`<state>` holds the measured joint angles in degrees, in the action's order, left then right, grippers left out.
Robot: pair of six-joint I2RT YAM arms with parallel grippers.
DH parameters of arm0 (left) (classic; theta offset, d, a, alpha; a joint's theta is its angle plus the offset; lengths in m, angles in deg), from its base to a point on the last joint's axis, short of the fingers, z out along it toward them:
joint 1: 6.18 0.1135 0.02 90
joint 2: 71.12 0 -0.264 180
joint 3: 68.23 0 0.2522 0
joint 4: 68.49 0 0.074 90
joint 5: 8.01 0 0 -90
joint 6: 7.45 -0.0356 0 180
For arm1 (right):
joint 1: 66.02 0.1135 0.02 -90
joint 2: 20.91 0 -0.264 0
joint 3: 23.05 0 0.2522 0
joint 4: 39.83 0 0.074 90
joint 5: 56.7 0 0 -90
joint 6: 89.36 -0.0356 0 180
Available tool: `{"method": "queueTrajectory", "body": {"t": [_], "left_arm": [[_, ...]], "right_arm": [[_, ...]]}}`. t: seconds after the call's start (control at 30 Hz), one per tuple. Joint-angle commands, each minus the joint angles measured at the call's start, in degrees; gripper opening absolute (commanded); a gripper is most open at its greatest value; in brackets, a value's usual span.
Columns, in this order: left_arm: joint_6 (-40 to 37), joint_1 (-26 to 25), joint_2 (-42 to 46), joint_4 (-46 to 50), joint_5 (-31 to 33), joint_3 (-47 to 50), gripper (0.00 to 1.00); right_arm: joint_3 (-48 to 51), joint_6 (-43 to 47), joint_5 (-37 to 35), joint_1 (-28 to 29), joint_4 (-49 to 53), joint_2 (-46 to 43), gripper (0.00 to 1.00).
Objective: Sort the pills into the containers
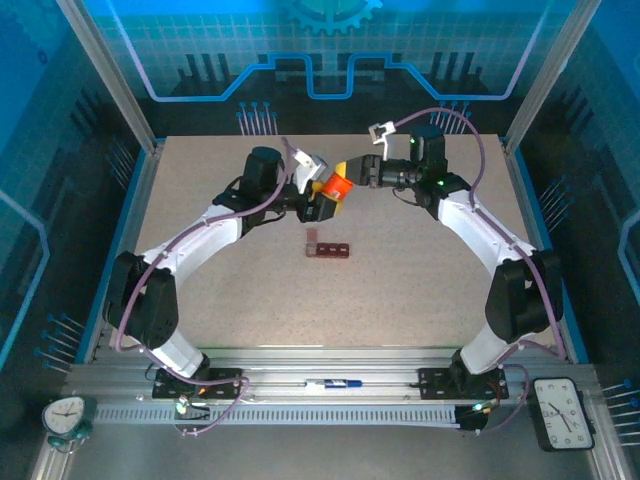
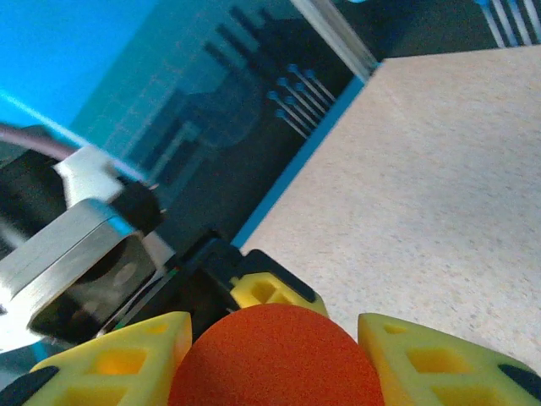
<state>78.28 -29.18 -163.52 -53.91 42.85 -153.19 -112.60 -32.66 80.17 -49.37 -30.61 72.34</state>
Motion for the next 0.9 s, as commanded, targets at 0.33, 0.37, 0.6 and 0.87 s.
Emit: {"method": "queueTrajectory", "body": {"t": [0.33,0.37,0.6,0.87], "left_arm": [[4.7,2.4,0.9,-5.1,-2.7,-0.1,0.25],[4.2,2.2,0.9,-4.8,-1.4,-0.1,0.24],[-2.8,0.0,1.0,-2.4,8.7,-0.3,0.24],[-8.1,-2.5,-0.4,1.2,13.2,-2.1,0.24]], "right_arm": [[1.3,-10.1,0.6,-2.7,-11.8,-4.0,0.83],[0.6,-10.4,-2.0,-2.7,-7.6,-4.4,0.83],[-4.9,-11.6,-18.5,-1.1,14.8,-5.3,0.82],[-9.7,-9.9,-21.5,2.2,21.2,-2.3,0.83]]}}
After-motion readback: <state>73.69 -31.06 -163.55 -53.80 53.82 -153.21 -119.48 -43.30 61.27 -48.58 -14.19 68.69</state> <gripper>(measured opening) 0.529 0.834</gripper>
